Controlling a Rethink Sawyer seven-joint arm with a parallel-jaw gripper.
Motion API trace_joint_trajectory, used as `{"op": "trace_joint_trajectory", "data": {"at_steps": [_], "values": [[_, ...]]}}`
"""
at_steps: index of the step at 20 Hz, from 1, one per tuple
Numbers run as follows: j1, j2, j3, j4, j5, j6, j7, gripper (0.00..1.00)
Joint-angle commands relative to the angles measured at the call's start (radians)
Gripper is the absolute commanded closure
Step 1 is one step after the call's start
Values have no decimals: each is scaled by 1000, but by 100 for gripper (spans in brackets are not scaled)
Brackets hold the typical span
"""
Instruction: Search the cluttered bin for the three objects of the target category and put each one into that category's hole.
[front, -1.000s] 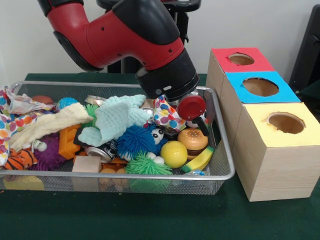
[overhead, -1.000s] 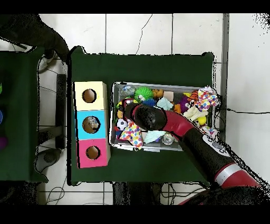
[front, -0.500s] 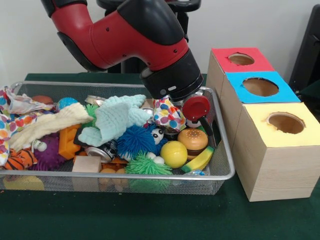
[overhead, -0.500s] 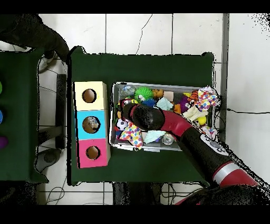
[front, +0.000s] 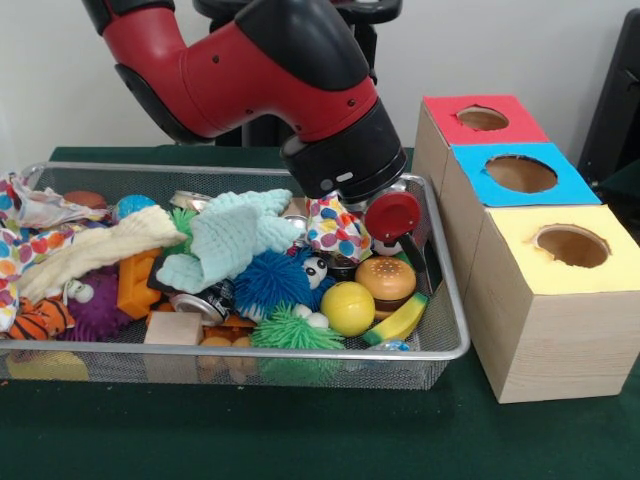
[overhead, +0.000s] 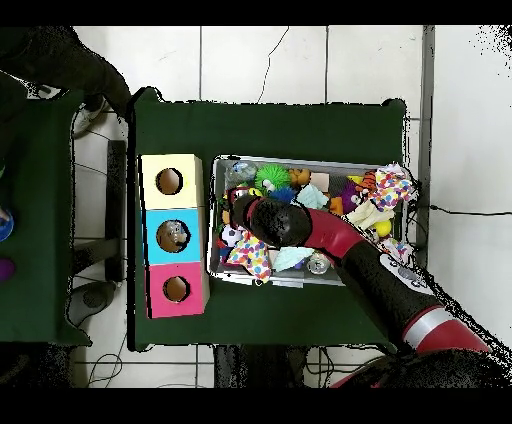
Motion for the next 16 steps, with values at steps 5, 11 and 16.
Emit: {"op": "trace_joint_trajectory", "data": {"at_steps": [5,11,16], "values": [[21,2,-90,-101,18,104,228,100],[13,16,-74,-96,27,101,216,100],[20,7,-79,-94,21,101,216,100]]}}
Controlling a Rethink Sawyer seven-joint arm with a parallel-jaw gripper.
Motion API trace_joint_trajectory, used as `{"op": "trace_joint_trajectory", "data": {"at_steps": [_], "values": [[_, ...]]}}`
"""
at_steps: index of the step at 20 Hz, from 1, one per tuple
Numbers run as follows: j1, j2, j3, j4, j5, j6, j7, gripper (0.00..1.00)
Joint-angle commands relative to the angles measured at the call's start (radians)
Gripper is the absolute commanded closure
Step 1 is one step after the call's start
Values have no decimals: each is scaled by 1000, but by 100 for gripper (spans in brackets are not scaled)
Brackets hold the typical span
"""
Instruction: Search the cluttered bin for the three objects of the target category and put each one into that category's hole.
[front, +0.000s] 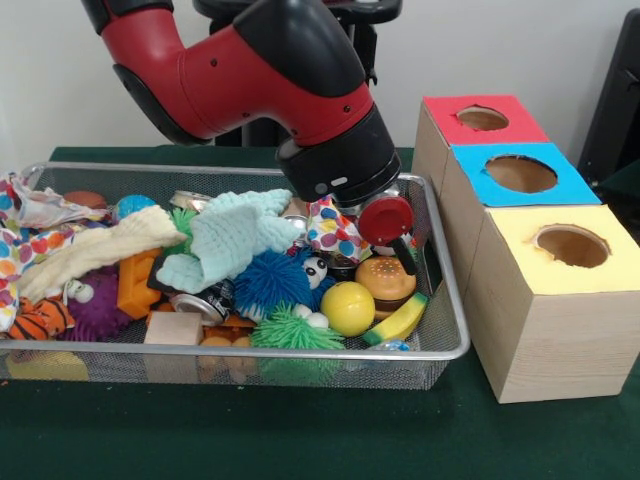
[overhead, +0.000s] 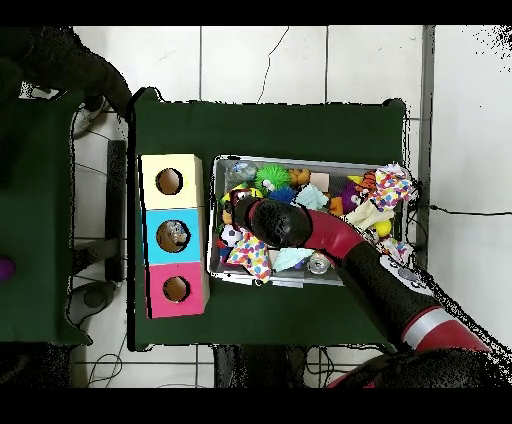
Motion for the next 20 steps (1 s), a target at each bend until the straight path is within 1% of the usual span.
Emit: {"op": "trace_joint_trajectory", "data": {"at_steps": [1,7,16,20], "values": [[9,6,-52,-88,21,101,218,100],[16,7,-48,-86,23,97,221,100],[46,-22,-57,-98,36,125,237,100],[26,-17,-48,-94,33,131,218,100]]}}
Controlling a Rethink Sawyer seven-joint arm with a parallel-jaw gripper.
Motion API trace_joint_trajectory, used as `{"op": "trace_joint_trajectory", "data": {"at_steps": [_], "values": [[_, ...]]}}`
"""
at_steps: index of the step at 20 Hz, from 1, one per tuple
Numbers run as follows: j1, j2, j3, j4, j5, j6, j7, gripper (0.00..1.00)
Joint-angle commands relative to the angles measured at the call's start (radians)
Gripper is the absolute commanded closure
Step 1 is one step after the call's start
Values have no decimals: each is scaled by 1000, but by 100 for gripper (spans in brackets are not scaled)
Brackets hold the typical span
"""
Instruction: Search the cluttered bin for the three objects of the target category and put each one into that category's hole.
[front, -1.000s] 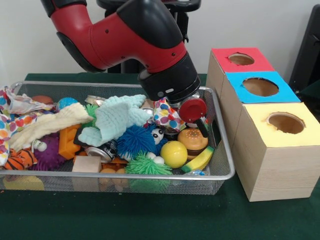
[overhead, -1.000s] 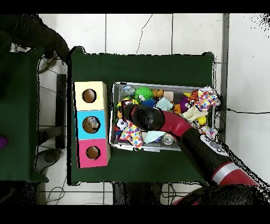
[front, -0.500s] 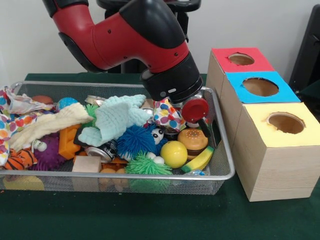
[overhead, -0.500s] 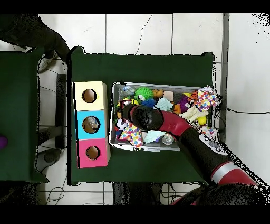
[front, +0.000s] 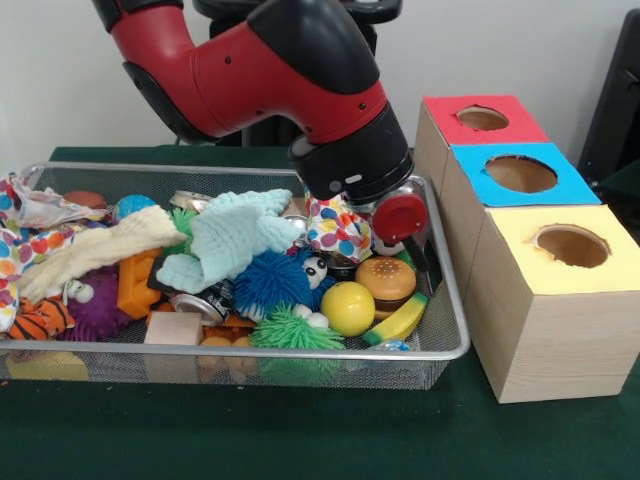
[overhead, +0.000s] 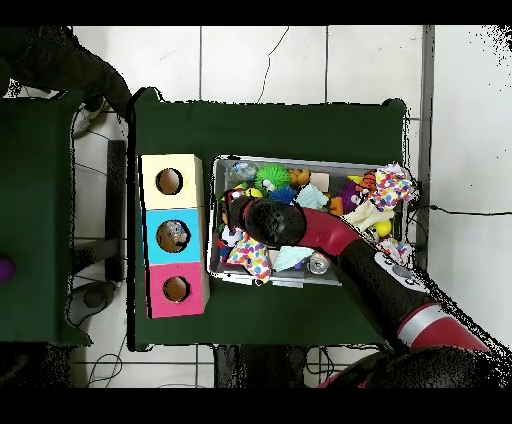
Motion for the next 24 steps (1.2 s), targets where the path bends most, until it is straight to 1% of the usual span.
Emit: {"op": "trace_joint_trajectory", "data": {"at_steps": [1,7,18,24], "values": [[1,-6,-45,-92,32,121,216,100],[9,-18,-49,-105,15,133,196,100],[12,-12,-56,-108,7,125,197,100],[21,-25,-61,-108,4,126,201,100]]}}
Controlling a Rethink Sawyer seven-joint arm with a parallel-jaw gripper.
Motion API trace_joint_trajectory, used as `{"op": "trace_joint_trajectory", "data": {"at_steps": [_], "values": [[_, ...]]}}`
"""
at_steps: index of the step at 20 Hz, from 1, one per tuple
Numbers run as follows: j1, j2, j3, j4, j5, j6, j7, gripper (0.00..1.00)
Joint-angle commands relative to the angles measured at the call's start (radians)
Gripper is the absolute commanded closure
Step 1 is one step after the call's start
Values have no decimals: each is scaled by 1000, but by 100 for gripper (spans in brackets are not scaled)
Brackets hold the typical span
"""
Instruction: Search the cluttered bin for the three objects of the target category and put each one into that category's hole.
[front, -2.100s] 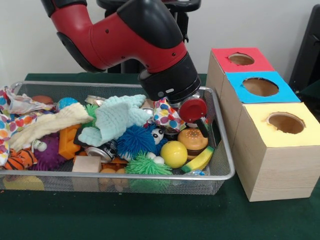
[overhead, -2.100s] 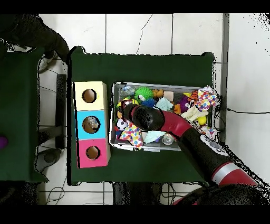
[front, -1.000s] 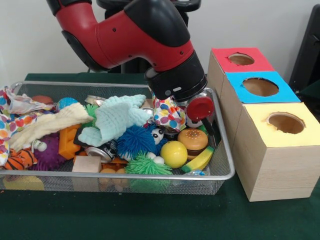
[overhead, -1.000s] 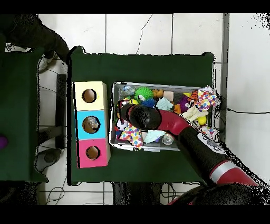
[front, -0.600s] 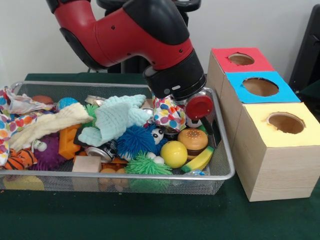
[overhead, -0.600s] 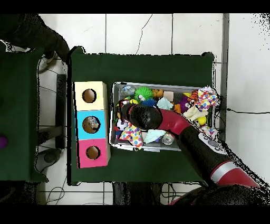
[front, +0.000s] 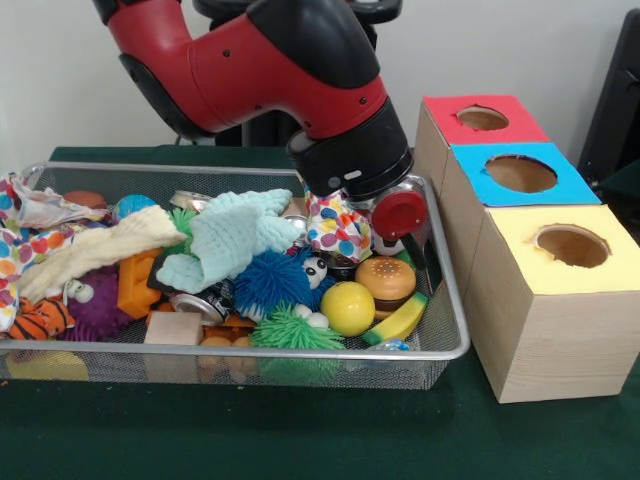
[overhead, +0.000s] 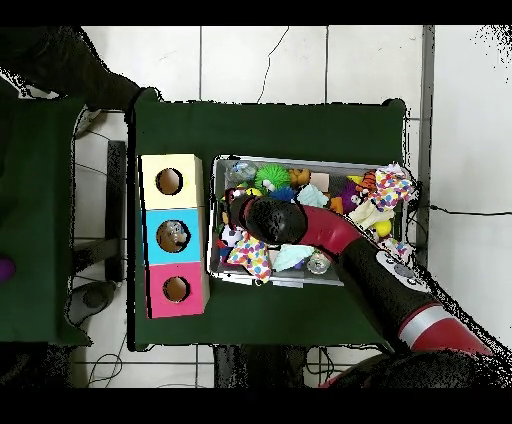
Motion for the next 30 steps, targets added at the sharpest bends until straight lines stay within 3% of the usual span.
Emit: {"op": "trace_joint_trajectory", "data": {"at_steps": [1,10,19,30], "values": [[18,-6,-60,-108,6,118,196,100],[49,14,-56,-238,7,246,135,100],[16,-13,-39,-125,10,150,235,100],[10,-39,-28,-114,29,192,231,100]]}}
